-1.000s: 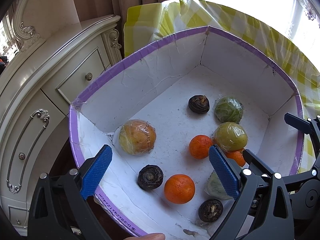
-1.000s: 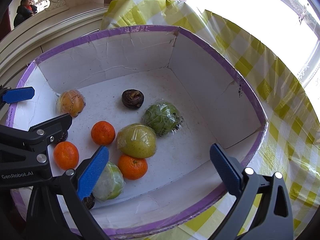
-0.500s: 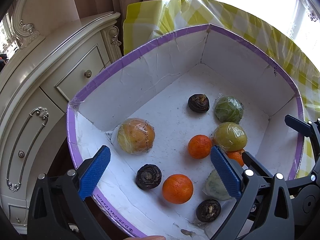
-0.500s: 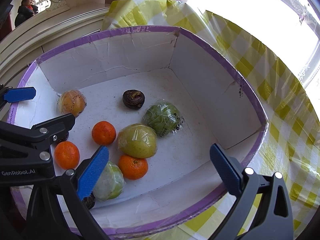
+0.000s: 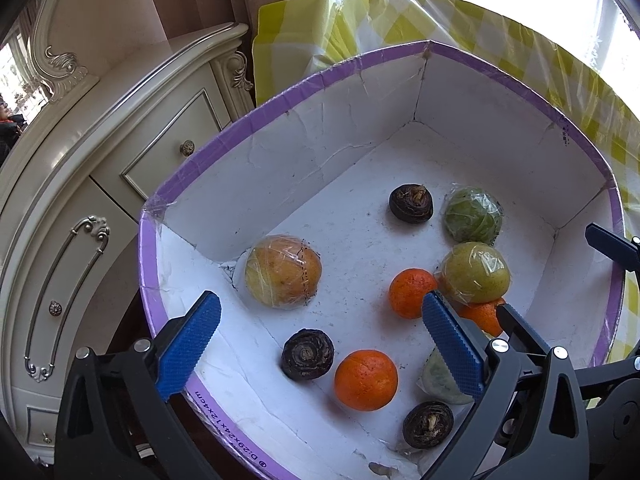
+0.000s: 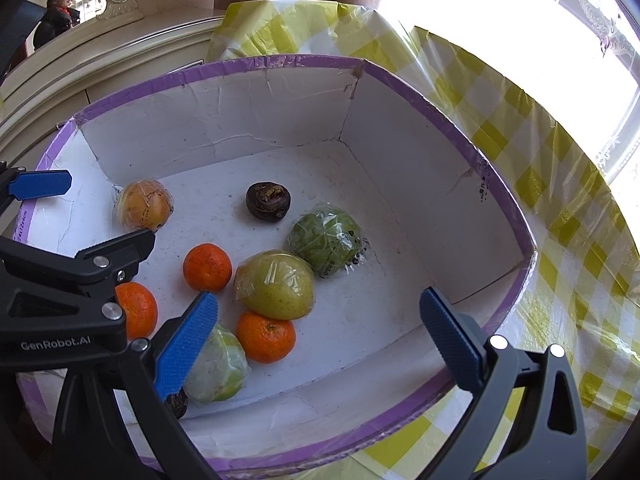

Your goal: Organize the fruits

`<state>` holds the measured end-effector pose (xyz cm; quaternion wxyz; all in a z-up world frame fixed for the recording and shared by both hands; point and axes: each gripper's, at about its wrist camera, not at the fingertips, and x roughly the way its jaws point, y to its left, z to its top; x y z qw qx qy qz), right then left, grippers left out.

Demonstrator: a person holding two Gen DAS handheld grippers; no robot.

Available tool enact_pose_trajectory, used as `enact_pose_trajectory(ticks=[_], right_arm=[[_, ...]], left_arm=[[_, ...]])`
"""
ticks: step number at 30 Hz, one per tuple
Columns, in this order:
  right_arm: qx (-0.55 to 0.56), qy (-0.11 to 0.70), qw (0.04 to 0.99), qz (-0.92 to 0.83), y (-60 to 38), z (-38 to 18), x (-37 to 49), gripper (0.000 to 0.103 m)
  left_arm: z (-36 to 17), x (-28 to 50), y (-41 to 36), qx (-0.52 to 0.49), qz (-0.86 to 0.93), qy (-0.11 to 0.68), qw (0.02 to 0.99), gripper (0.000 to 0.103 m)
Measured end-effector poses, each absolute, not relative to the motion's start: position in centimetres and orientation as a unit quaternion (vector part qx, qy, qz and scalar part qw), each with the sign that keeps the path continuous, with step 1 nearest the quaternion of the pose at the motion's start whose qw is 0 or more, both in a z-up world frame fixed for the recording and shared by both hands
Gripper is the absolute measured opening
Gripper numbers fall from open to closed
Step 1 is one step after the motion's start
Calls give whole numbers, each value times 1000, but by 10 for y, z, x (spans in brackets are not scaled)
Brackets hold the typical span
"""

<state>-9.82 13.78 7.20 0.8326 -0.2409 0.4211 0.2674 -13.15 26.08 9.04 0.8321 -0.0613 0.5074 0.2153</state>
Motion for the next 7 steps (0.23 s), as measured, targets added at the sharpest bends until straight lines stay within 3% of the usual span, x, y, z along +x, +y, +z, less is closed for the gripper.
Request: enact_pose_trajectory(ticks=[4, 7], right_arm=[[-189, 390, 853, 291, 118, 89, -101, 101], [-147, 330, 890, 280, 80, 119, -107, 101]], left_arm=[[131, -138, 231, 49, 355, 422, 833, 98], [183, -149, 199, 43, 350, 338, 872, 98]])
